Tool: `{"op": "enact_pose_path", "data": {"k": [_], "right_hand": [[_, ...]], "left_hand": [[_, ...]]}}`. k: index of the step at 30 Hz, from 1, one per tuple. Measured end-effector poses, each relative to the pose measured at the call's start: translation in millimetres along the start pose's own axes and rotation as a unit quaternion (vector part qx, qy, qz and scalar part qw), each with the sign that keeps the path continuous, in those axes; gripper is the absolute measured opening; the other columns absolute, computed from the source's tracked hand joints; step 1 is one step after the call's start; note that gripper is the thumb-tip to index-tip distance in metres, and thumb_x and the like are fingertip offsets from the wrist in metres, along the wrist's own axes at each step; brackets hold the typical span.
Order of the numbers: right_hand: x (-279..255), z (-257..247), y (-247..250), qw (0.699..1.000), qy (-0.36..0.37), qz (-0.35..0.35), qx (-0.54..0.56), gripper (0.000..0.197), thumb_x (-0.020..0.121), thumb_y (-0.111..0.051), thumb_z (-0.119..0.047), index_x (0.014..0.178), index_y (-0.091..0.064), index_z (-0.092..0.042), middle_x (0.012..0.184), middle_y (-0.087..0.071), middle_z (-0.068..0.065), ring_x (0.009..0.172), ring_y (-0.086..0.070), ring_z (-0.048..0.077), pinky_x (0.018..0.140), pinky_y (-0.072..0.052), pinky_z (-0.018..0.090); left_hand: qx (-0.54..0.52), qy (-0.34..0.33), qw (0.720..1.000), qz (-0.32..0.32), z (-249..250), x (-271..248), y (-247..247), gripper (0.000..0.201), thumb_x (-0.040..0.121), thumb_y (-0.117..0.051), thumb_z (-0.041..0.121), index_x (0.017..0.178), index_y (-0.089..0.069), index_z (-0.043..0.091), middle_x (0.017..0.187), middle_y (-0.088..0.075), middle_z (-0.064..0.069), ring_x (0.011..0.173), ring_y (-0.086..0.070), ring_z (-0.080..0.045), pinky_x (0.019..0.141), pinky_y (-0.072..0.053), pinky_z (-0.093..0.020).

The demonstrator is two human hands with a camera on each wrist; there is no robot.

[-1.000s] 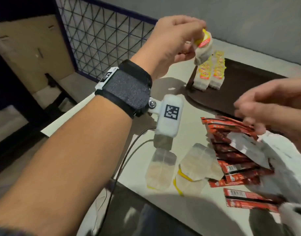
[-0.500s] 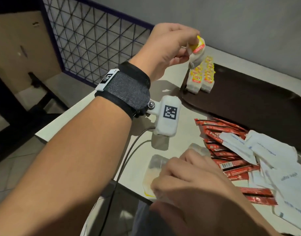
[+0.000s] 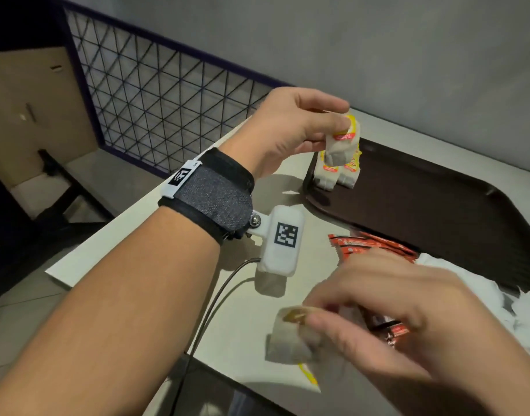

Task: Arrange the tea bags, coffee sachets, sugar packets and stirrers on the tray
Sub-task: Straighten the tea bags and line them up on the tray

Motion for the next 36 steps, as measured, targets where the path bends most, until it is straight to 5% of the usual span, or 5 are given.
{"op": "enact_pose_path", "data": {"k": [12, 24, 31, 34, 36], "right_hand": [[82, 94, 80, 0.985, -0.146, 0.082, 0.036, 0.029, 0.076, -0.083, -0.037, 0.103, -0.077, -0.029, 0.075, -0.074, -0.007, 0.064, -0.065, 0.005, 0.072, -0.057, 0.033], [94, 122, 74, 0.977, -0.163, 0.057, 0.129, 0.012, 0.083, -0.082, -0.027, 0.092, -0.080, -0.020, 0.084, -0.078, -0.001, 0.081, -0.074, 0.014, 0.080, -0.060, 0.035], [109, 148, 85, 0.944, -0.252, 0.027, 0.211, 0.017, 0.084, -0.080, -0.016, 0.091, -0.072, -0.002, 0.084, -0.072, 0.009, 0.077, -0.056, 0.014, 0.067, -0.045, 0.026], [114, 167, 80, 0.923, -0.301, -0.034, 0.236, 0.016, 0.090, -0.073, -0.007, 0.100, -0.066, 0.003, 0.102, -0.067, 0.031, 0.080, -0.060, 0.019, 0.073, -0.055, 0.029], [117, 180, 72, 0.910, -0.322, -0.105, 0.238, 0.019, 0.093, -0.069, -0.006, 0.105, -0.063, 0.008, 0.095, -0.065, 0.026, 0.074, -0.064, 0.017, 0.077, -0.060, 0.031]], "left_hand": [[0.005, -0.002, 0.997, -0.082, -2, -8, -15, 0.046, 0.067, -0.087, 0.013, 0.111, -0.074, 0.014, 0.093, -0.079, -0.007, 0.089, -0.074, -0.020, 0.098, -0.056, -0.046], [-0.068, 0.011, 0.995, -0.073, -5, -8, -25, 0.034, 0.069, -0.077, 0.010, 0.102, -0.071, 0.010, 0.083, -0.080, -0.004, 0.073, -0.076, -0.012, 0.066, -0.060, -0.023], [-0.125, 0.039, 0.991, 0.034, -3, -1, -18, 0.030, 0.089, -0.073, 0.032, 0.104, -0.067, 0.006, 0.095, -0.079, -0.013, 0.086, -0.078, -0.021, 0.080, -0.064, -0.030], [-0.124, 0.065, 0.986, 0.094, -6, 5, -9, 0.015, 0.096, -0.071, 0.024, 0.098, -0.068, 0.010, 0.091, -0.078, -0.009, 0.083, -0.078, -0.021, 0.079, -0.064, -0.029], [-0.117, 0.081, 0.983, 0.115, -10, 7, -5, 0.010, 0.096, -0.071, 0.020, 0.098, -0.066, 0.011, 0.088, -0.077, -0.008, 0.078, -0.077, -0.019, 0.077, -0.063, -0.028]]}}
Point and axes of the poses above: each hand's wrist, its own x-axis towards the middle knuckle, its own y-axis out of the back of the hand, z = x × y, the point moved 1 cm from there along x, towards the middle knuckle
